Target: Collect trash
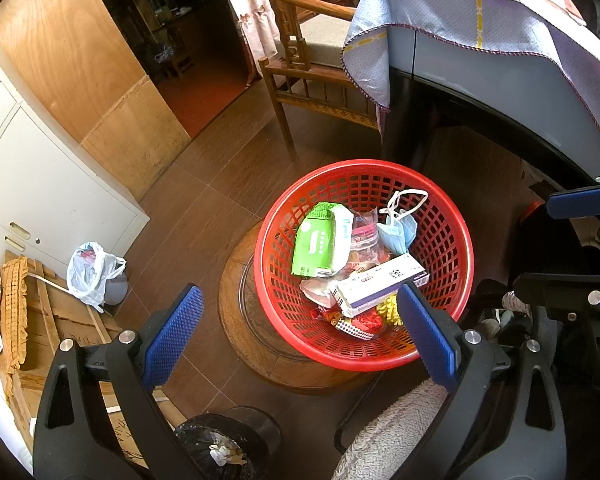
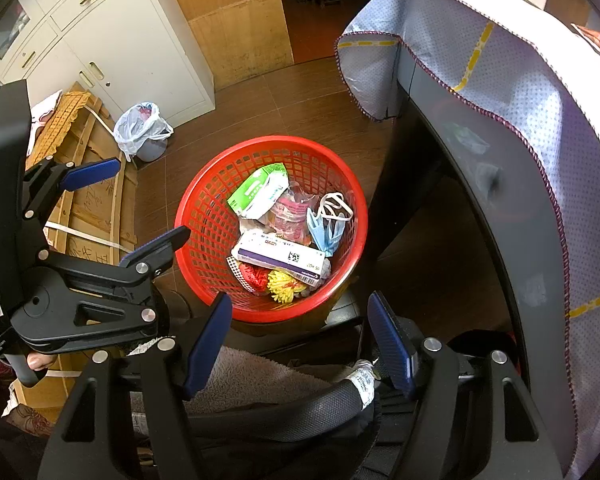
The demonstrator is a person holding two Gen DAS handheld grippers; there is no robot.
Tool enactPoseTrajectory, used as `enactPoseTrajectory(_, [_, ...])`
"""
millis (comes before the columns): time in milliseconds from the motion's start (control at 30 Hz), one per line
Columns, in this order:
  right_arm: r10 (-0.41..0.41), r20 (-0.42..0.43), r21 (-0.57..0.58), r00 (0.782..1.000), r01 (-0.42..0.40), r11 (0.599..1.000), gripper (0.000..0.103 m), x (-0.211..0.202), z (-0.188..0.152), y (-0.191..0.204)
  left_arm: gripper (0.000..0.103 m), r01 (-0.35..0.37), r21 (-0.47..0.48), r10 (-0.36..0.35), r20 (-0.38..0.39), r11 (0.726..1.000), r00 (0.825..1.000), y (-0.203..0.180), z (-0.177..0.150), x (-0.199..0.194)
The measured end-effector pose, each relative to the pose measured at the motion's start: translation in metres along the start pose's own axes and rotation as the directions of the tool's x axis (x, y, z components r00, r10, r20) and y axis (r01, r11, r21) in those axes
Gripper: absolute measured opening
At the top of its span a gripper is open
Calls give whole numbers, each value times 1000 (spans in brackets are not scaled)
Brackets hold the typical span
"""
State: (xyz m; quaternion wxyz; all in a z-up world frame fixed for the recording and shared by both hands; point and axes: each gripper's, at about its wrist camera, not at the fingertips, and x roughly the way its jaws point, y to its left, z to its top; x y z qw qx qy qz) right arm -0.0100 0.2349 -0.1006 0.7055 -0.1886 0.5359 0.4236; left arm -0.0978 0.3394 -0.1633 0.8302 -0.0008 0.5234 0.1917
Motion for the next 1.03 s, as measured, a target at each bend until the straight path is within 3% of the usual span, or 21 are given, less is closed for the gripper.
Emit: enactPoseTrajectory(1033, [-1, 0, 1, 1000, 1, 1000, 69, 0, 1, 1, 94, 0, -6, 0, 4, 1000, 1000, 7, 2, -1])
